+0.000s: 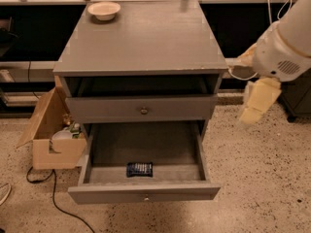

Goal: Pick rxbar blueberry from middle drawer and place on counter

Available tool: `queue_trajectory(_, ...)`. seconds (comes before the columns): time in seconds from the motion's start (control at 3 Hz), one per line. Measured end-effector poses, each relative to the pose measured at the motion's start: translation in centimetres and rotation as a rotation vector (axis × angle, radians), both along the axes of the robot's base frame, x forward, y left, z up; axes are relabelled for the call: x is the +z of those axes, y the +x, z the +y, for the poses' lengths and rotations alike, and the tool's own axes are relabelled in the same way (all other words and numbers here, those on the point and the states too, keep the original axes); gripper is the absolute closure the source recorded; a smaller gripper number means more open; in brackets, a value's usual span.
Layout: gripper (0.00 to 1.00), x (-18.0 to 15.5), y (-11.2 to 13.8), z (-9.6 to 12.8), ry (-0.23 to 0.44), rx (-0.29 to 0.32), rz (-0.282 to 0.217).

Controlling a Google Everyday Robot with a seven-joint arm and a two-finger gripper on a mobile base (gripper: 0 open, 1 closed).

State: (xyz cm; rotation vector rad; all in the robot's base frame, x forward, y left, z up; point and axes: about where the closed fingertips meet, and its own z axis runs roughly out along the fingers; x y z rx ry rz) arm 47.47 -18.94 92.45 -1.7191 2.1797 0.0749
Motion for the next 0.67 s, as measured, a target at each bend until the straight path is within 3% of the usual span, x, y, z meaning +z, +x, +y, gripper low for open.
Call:
queue_trajectory(0.33,0.0,-3.9,1.6,1.8,0.075,0.005,0.026)
queue_trajectory(0.67,0.0,-8.1,2.9,5.2,0.207,0.009,0.032)
